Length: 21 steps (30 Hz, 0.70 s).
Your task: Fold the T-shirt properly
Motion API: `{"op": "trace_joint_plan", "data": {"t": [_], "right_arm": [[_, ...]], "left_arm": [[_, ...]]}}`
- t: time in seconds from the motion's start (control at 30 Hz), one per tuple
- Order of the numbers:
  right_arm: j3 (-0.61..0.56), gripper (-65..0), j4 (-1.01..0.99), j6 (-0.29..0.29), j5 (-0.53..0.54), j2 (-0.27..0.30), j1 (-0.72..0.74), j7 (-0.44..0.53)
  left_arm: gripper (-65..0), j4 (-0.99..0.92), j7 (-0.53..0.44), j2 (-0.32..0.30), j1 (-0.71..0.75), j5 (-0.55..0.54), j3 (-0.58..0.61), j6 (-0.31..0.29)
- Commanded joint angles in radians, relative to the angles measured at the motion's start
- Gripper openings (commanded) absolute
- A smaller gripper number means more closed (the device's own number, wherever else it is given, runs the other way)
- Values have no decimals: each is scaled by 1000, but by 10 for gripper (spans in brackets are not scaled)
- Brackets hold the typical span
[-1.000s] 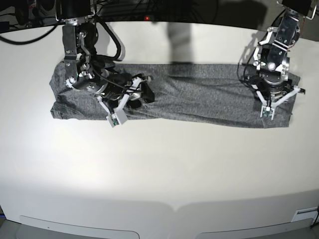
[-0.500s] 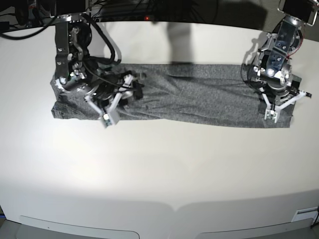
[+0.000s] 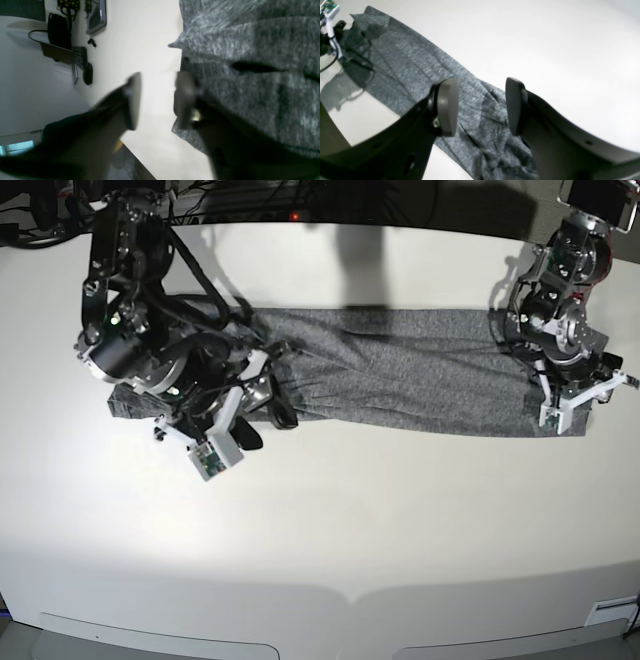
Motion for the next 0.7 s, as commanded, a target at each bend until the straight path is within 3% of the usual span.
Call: {"op": "trace_joint_plan", "data": {"t": [0.0, 0.07, 0.3, 0.57, 0.67], "right_arm": [[2, -345, 26, 3, 9, 3, 14, 19], [2, -345, 31, 3, 9, 3, 14, 14], [2, -345, 31, 3, 8, 3, 14, 12], [2, -345, 31, 3, 5, 3, 14, 8], [2, -345, 31, 3, 5, 3, 14, 1]], "left_arm": [[-304, 15, -5, -14, -13, 18, -7, 14], [-190, 15, -5, -14, -14, 16, -7, 14], [-198, 15, 0, -14, -13, 79, -7, 15], [-198, 15, -1, -14, -14, 280, -7, 17], [-198, 15, 5, -14, -13, 347, -7, 95]]}}
